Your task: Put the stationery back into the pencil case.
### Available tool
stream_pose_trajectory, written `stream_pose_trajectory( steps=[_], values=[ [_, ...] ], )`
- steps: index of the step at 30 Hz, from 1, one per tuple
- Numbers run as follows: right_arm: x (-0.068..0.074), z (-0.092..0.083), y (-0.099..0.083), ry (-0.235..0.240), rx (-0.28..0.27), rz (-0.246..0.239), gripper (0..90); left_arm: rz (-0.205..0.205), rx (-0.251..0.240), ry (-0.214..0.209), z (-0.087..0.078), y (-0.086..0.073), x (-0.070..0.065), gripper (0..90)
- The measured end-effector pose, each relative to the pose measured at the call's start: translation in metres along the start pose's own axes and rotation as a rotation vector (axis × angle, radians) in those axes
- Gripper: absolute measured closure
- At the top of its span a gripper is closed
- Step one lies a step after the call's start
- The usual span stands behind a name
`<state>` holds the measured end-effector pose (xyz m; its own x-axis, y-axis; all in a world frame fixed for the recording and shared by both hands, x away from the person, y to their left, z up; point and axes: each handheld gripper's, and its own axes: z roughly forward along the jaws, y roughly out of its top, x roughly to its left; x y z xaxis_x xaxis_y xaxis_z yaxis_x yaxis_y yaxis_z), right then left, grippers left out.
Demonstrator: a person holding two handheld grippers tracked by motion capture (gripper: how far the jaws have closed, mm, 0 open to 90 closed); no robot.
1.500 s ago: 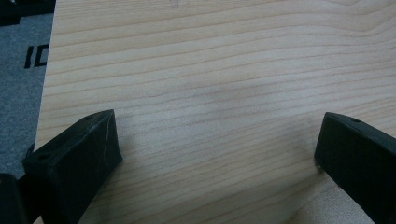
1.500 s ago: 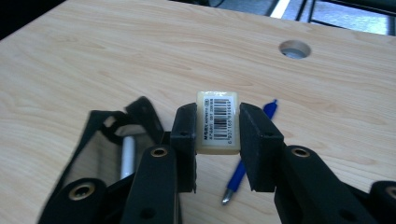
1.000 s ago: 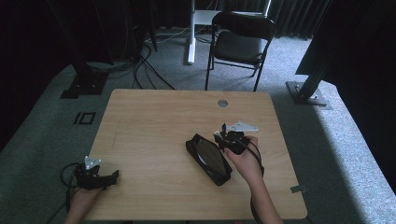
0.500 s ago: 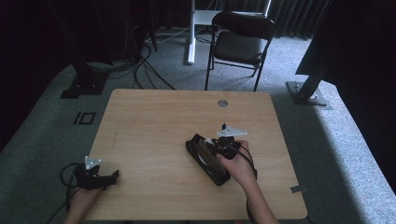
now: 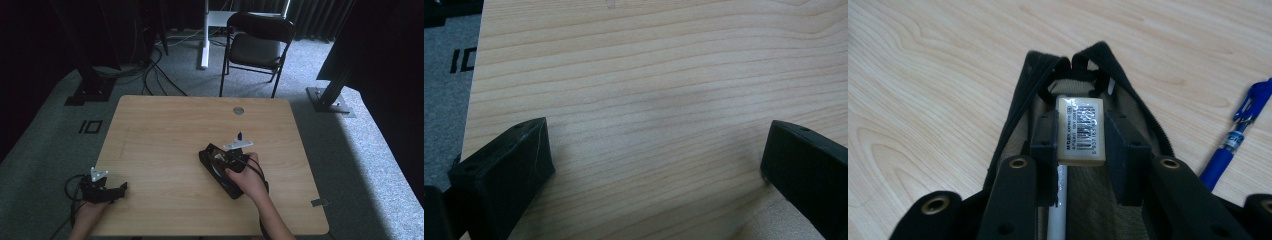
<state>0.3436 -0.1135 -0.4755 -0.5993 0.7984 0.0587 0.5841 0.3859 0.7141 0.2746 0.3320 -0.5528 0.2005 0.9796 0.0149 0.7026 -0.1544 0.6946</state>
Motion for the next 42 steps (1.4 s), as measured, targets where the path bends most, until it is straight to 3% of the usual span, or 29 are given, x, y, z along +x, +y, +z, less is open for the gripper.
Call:
stream_pose_trajectory(
  steps=[11, 42],
  values=[
    [0.0, 0.014, 0.001, -0.026, 0.065, -0.02, 68.5, 0.001, 0.001, 0.0, 0.0, 0.0, 0.0, 0.4],
    [0.001, 0.042, 0.008, -0.019, 0.176, -0.017, 68.5, 0.0, 0.0, 0.0, 0.0, 0.0, 0.0, 0.4]
  ],
)
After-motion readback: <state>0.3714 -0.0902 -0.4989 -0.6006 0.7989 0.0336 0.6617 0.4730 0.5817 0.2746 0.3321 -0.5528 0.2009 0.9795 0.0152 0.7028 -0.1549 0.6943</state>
